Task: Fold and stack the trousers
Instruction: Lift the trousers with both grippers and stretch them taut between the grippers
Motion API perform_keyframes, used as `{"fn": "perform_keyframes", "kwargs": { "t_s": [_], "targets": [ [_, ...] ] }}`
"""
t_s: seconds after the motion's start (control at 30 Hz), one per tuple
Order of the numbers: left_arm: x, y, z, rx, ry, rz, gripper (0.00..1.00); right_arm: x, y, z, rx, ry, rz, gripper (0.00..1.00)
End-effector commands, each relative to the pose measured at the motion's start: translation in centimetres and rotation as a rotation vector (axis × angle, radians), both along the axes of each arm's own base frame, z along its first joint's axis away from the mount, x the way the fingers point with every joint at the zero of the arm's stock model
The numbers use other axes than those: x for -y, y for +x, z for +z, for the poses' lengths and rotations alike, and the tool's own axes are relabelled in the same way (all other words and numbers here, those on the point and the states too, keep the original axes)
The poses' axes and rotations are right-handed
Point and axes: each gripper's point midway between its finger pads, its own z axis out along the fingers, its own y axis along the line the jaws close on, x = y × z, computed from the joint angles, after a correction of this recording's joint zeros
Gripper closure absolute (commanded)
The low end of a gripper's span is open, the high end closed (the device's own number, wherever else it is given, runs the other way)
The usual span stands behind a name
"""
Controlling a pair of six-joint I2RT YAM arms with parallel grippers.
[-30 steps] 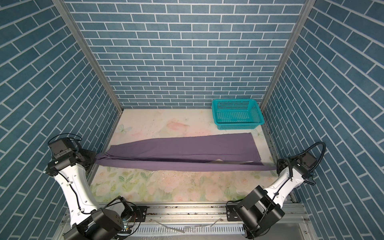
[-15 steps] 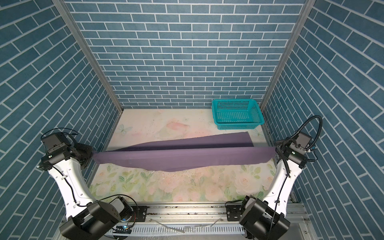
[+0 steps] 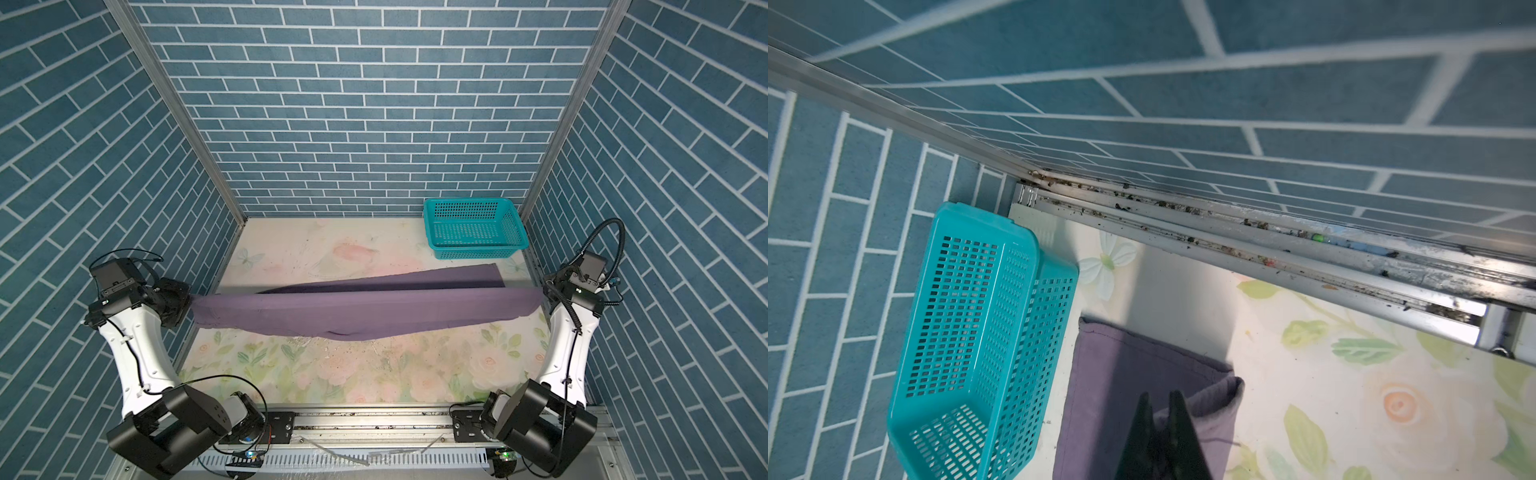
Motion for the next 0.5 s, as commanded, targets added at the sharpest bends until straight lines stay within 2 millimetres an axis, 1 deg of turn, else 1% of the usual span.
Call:
{"fn": "perform_keyframes", "kwargs": {
  "t_s": [0.0, 0.13, 0.2, 0.3, 0.47],
  "targets": [
    [-3.4, 0.0, 0.3, -0.007, 0.132, 0.083, 1.0, 4.0, -0.4, 5.0, 0.072, -0.19, -0.138, 1.0],
    [-3.4, 0.0, -1.2, -0.049, 0.11, 0.081, 1.0, 4.2, 0.3, 4.0, 0.058, -0.166, -0.133, 1.0],
    [-3.2, -0.2, -1.5, -0.06, 0.105, 0.076, 1.0, 4.2, 0.3, 3.8, 0.055, -0.166, -0.134, 1.0],
    [-2.8, -1.0, -1.2, -0.08, 0.12, 0.074, 1.0, 4.2, -0.3, 3.9, 0.041, -0.184, -0.14, 1.0],
    [-1.9, -3.4, 0.0, -0.113, 0.169, 0.086, 1.0, 3.8, -1.9, 4.1, 0.028, -0.205, -0.147, 1.0]
  ]
}}
